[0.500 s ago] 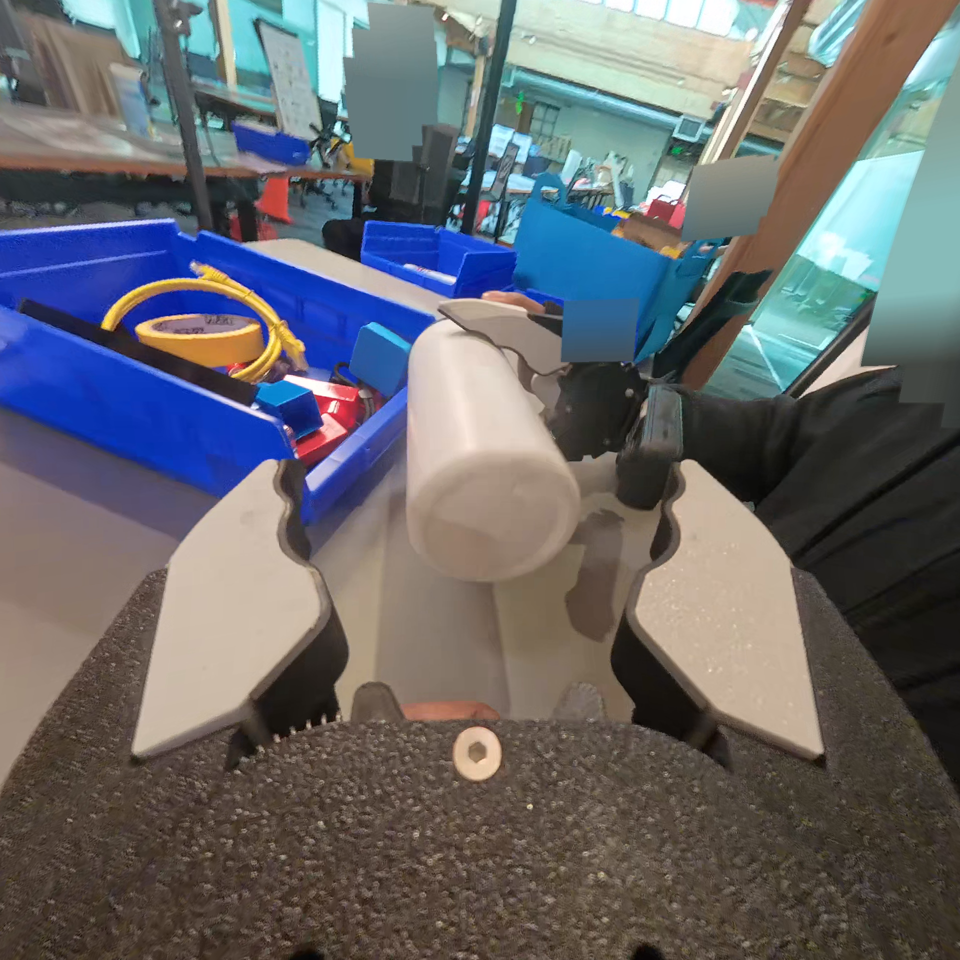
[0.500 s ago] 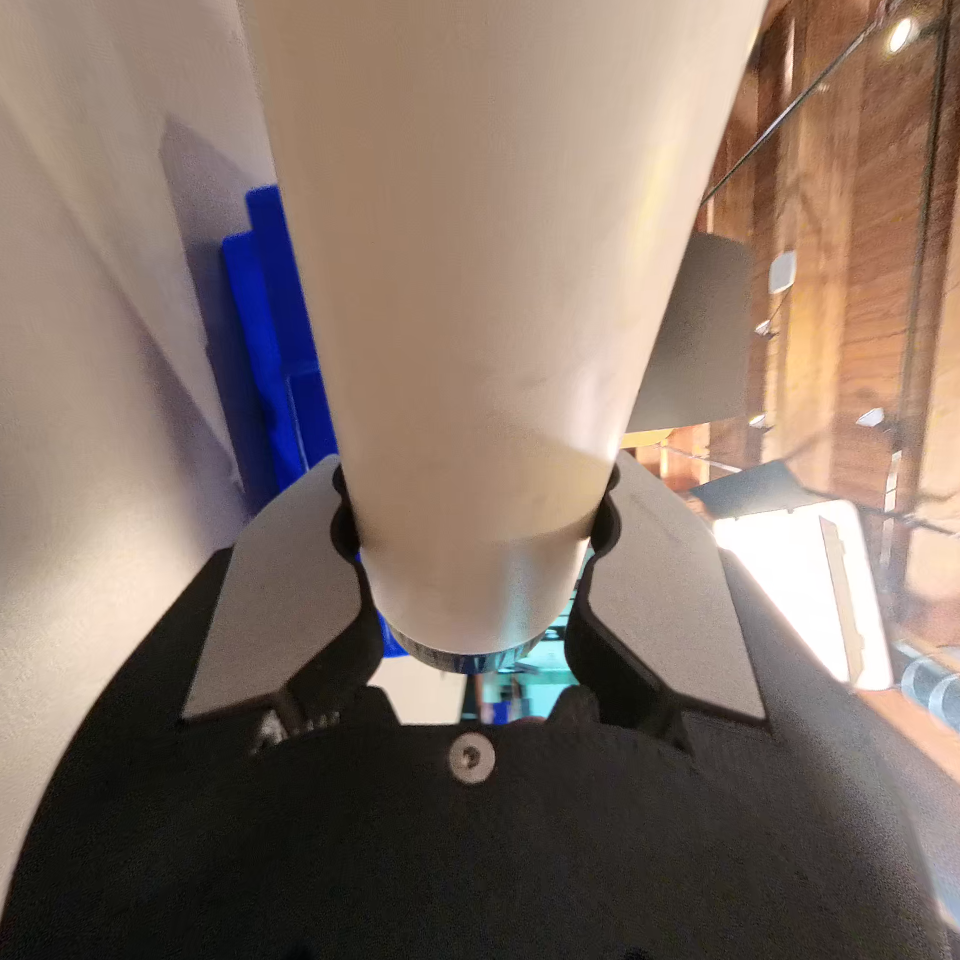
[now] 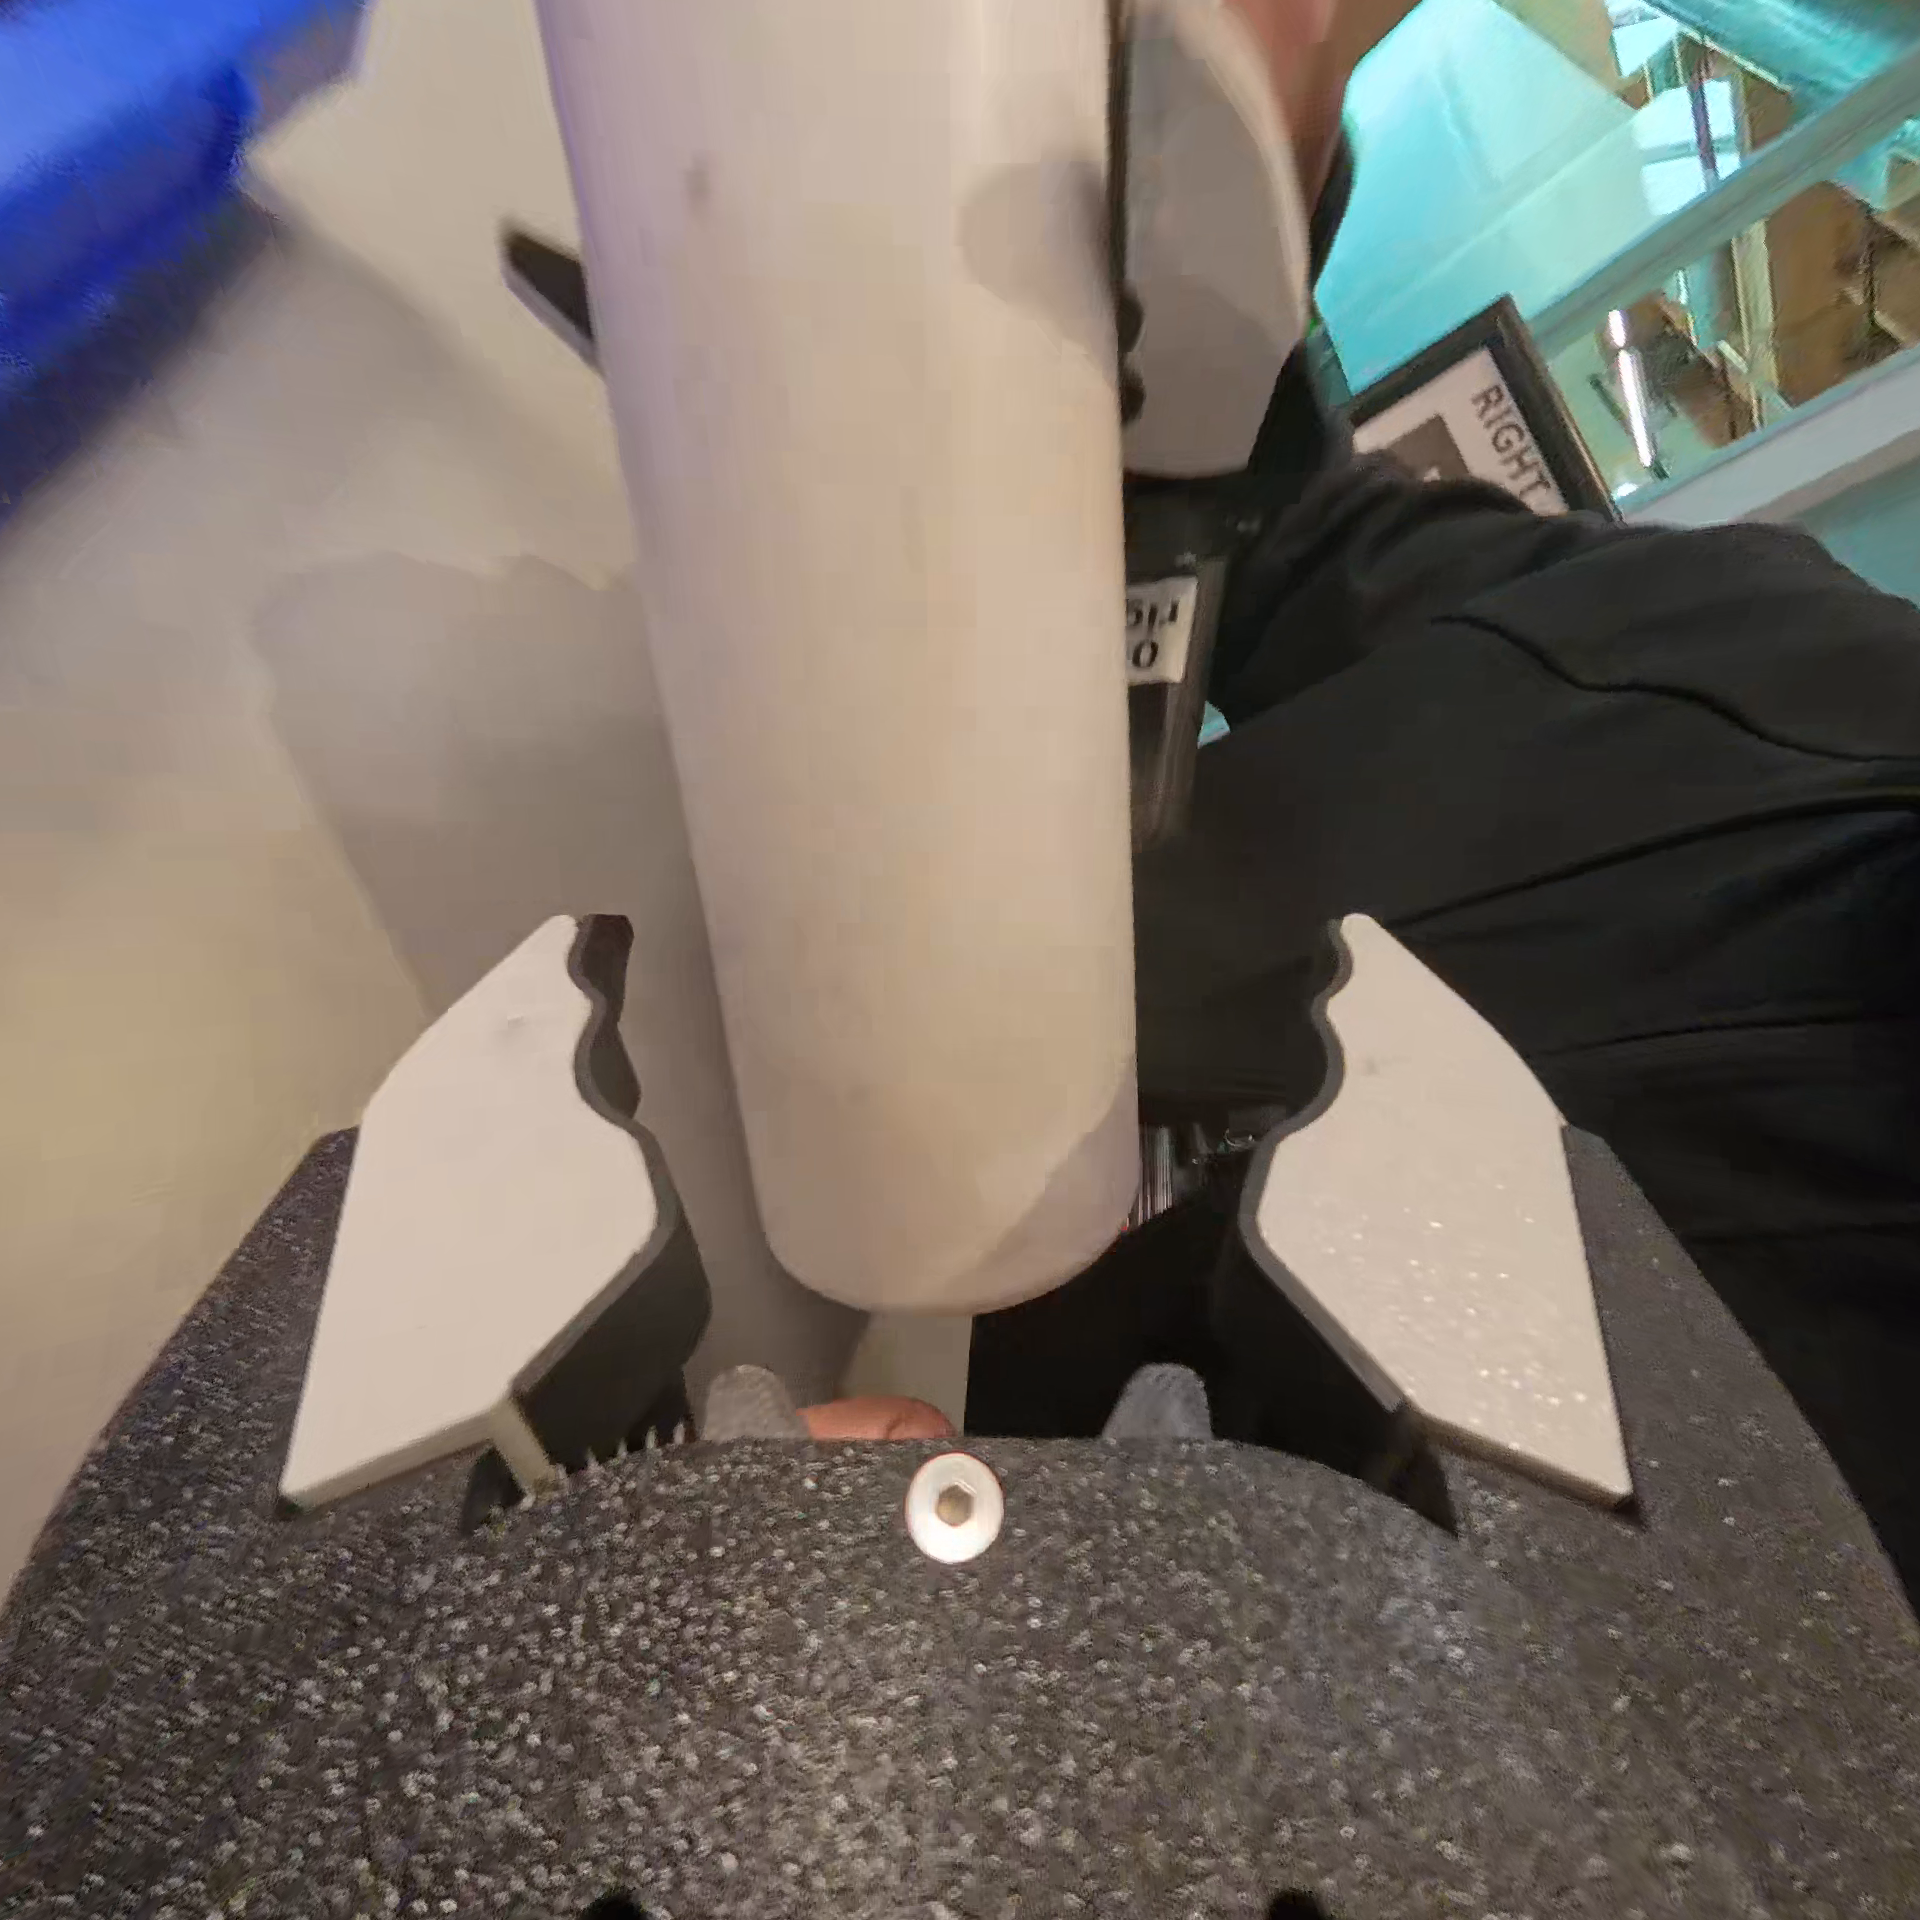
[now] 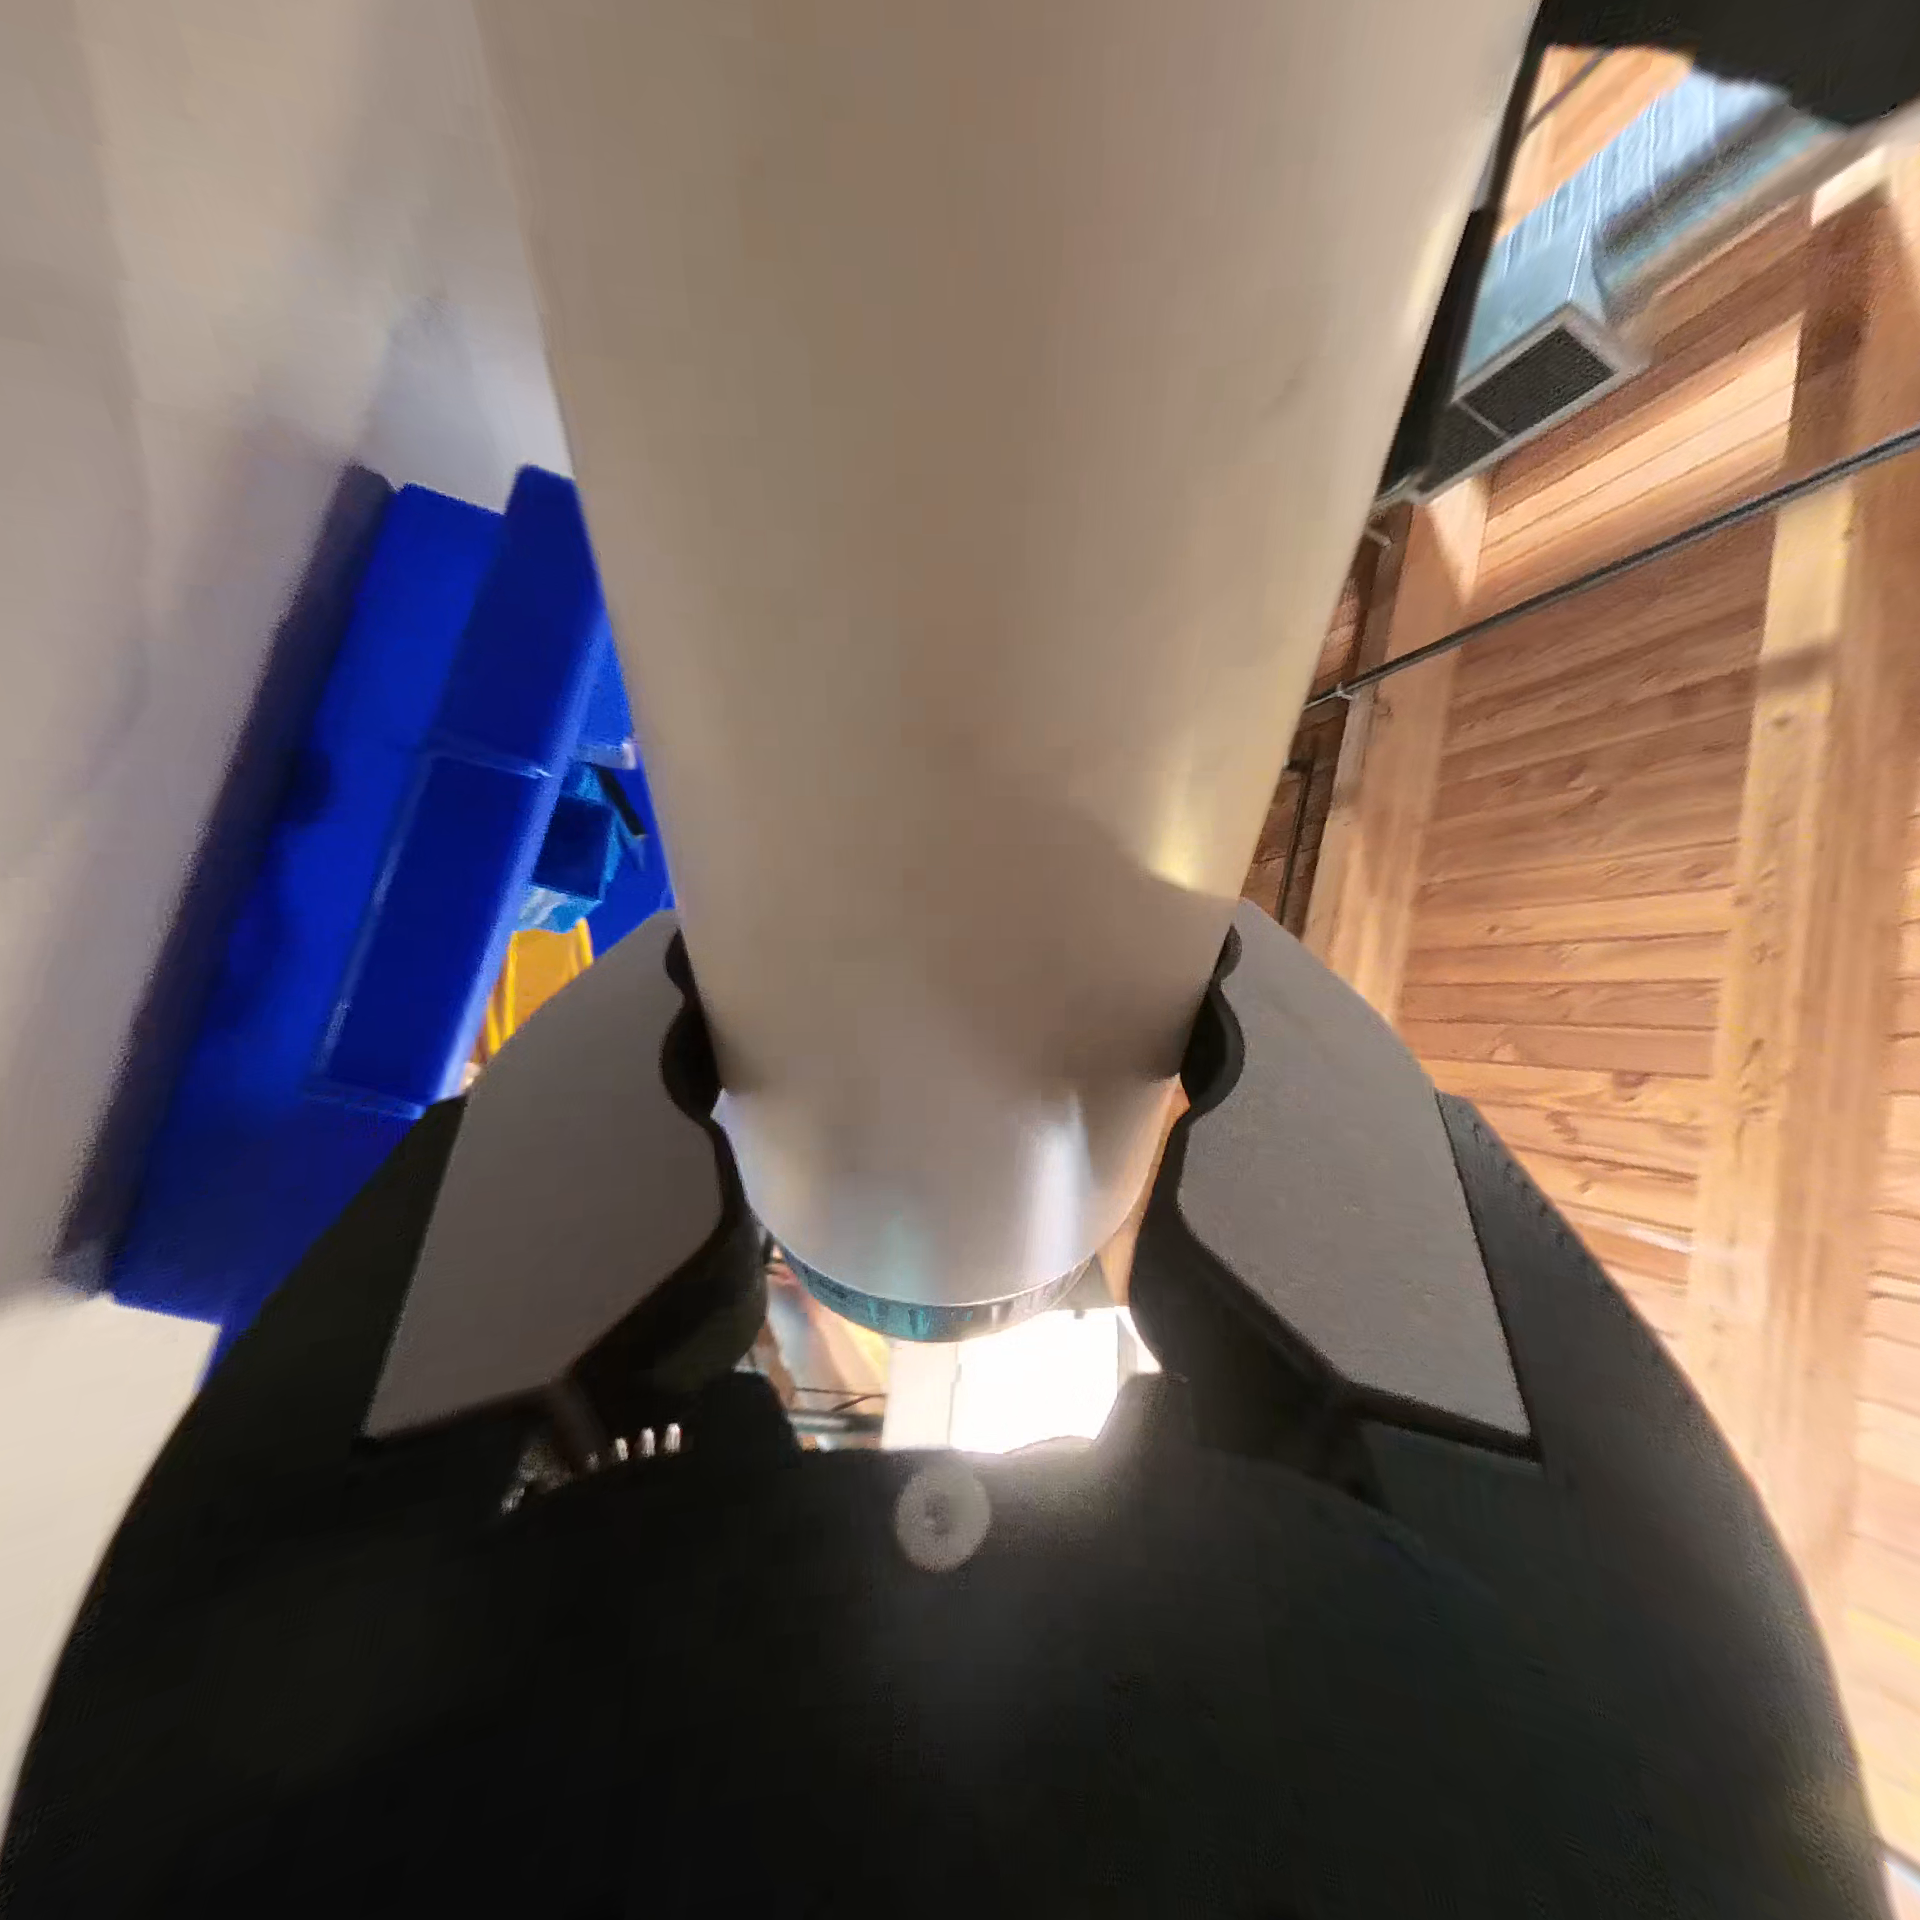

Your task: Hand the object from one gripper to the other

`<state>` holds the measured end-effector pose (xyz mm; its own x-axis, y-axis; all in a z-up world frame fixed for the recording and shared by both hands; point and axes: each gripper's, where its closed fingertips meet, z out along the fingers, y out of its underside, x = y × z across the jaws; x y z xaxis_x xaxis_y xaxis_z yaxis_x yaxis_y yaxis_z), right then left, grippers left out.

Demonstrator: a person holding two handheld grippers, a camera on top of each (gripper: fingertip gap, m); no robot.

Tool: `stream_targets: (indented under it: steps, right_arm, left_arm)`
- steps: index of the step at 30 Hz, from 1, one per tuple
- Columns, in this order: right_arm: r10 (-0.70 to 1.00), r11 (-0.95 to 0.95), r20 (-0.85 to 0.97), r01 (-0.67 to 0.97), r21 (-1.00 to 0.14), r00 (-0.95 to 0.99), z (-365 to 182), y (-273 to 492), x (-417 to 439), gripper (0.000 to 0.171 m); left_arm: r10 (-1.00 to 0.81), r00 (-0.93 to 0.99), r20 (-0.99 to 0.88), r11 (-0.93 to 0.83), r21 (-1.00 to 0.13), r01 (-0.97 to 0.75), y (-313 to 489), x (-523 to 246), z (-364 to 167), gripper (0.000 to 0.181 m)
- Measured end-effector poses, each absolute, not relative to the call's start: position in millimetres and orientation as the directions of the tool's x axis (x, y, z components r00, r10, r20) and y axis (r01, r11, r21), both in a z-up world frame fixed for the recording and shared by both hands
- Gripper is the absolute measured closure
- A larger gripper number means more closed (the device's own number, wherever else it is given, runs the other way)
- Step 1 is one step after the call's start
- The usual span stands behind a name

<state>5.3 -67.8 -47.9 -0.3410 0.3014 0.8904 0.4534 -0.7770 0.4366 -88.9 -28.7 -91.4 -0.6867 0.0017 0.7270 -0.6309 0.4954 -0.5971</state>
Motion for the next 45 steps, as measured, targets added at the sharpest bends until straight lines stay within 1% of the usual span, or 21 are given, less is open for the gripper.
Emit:
stream_targets:
  steps: [4, 5, 7, 8, 10, 13, 16, 19, 20, 22, 23, 25, 27, 28, 30, 33, 36, 37, 38, 41, 45]
  right_arm:
    - [0.33, -0.741, 0.864, 0.462, 0.486, -0.379, -42.7, -62.4, 5.0, 0.08]
    - [0.33, -0.733, 0.862, 0.471, 0.491, -0.385, -42.8, -59.4, 3.2, 0.081]
    - [0.328, -0.731, 0.859, 0.471, 0.494, -0.392, -41.8, -55.6, 2.5, 0.081]
    - [0.331, -0.736, 0.857, 0.461, 0.496, -0.394, -40.8, -55.8, 4.4, 0.081]
    - [0.319, -0.751, 0.869, 0.458, 0.476, -0.379, -40.2, -57.3, 8.2, 0.081]
    - [0.241, -0.796, 0.91, 0.467, 0.385, -0.338, -34.1, -60.3, 13.8, 0.084]
    - [0.072, -0.852, 0.962, 0.485, 0.197, -0.264, -22.0, -66.6, 19.5, 0.081]
    - [-0.115, -0.859, 0.982, 0.511, -0.022, -0.15, -13.9, -78.8, 21.3, 0.087]
    - [-0.187, -0.849, 0.978, 0.515, -0.116, -0.087, -13.5, -84.7, 22.2, 0.087]
    - [-0.34, -0.789, 0.932, 0.502, -0.356, 0.127, -22.9, -94.4, 24.8, 0.087]
    - [-0.408, -0.733, 0.873, 0.473, -0.488, 0.268, -32.0, -96.1, 25.0, 0.087]
    - [-0.493, -0.573, 0.661, 0.36, -0.736, 0.565, -50.6, -90.3, 19.1, 0.083]
    - [-0.489, -0.374, 0.372, 0.196, -0.906, 0.789, -57.4, -77.1, 6.1, 0.076]
    - [-0.457, -0.274, 0.232, 0.113, -0.955, 0.859, -54.1, -70.5, -0.9, 0.072]
    - [-0.363, -0.098, 0.01, -0.027, -0.995, 0.932, -38.8, -58.9, -12.2, 0.064]
    - [-0.241, 0.046, -0.145, -0.138, -0.989, 0.96, -14.8, -43.5, -20.5, 0.059]
    - [-0.187, 0.023, -0.163, -0.162, -0.987, 0.969, -12.4, -23.8, -24.1, 0.055]
    - [-0.196, -0.006, -0.147, -0.151, -0.989, 0.97, -17.3, -18.4, -22.9, 0.057]
    - [-0.199, -0.018, -0.125, -0.131, -0.991, 0.972, -20.3, -15.1, -22.7, 0.066]
    - [-0.208, -0.014, -0.101, -0.106, -0.994, 0.973, -23.3, -16.2, -22.7, 0.07]
    - [-0.244, -0.018, -0.102, -0.11, -0.994, 0.964, -28.7, -26.1, -16.8, 0.071]
  left_arm:
    - [0.041, -0.642, 0.766, 0.567, -0.547, -0.616, -44.6, -114.4, -108.1, 0.057]
    - [0.039, -0.635, 0.772, 0.576, -0.537, -0.617, -47.9, -117.2, -111.9, 0.06]
    - [0.049, -0.63, 0.775, 0.574, -0.538, -0.618, -52.3, -119.0, -116.4, 0.073]
    - [0.06, -0.617, 0.784, 0.557, -0.54, -0.632, -54.2, -118.8, -115.2, 0.075]
    - [0.081, -0.597, 0.798, 0.523, -0.544, -0.657, -56.3, -117.0, -111.0, 0.076]
    - [0.136, -0.578, 0.805, 0.468, -0.566, -0.679, -57.0, -113.8, -105.1, 0.076]
    - [0.195, -0.576, 0.794, 0.403, -0.601, -0.691, -57.4, -111.2, -95.8, 0.076]
    - [0.243, -0.58, 0.778, 0.324, -0.629, -0.707, -53.5, -104.2, -84.6, 0.076]
    - [0.242, -0.599, 0.763, 0.295, -0.646, -0.704, -51.0, -99.0, -82.0, 0.077]
    - [0.21, -0.672, 0.71, 0.247, -0.703, -0.666, -45.2, -86.2, -79.7, 0.077]
    - [0.177, -0.725, 0.665, 0.233, -0.744, -0.626, -42.7, -78.6, -80.3, 0.077]
    - [0.105, -0.84, 0.533, 0.234, -0.834, -0.5, -39.2, -64.1, -82.5, 0.077]
    - [0.075, -0.917, 0.393, 0.231, -0.901, -0.367, -39.0, -53.6, -78.4, 0.076]
    - [0.07, -0.941, 0.332, 0.222, -0.925, -0.31, -40.4, -49.4, -74.5, 0.076]
    - [0.07, -0.97, 0.233, 0.217, -0.952, -0.213, -44.8, -42.8, -67.6, 0.076]
    - [0.075, -0.99, 0.117, 0.288, -0.953, -0.09, -54.8, -34.8, -71.8, 0.076]
    - [0.104, -0.995, -0.005, 0.37, -0.928, 0.043, -65.8, -33.5, -84.4, 0.076]
    - [0.12, -0.992, -0.038, 0.391, -0.917, 0.082, -69.3, -35.9, -88.4, 0.077]
    - [0.111, -0.992, -0.066, 0.404, -0.908, 0.106, -72.0, -34.9, -92.0, 0.077]
    - [0.106, -0.991, -0.081, 0.36, -0.926, 0.114, -73.4, -33.3, -91.5, 0.077]
    - [0.033, -0.992, -0.118, 0.326, -0.937, 0.123, -66.2, -22.4, -84.4, 0.081]
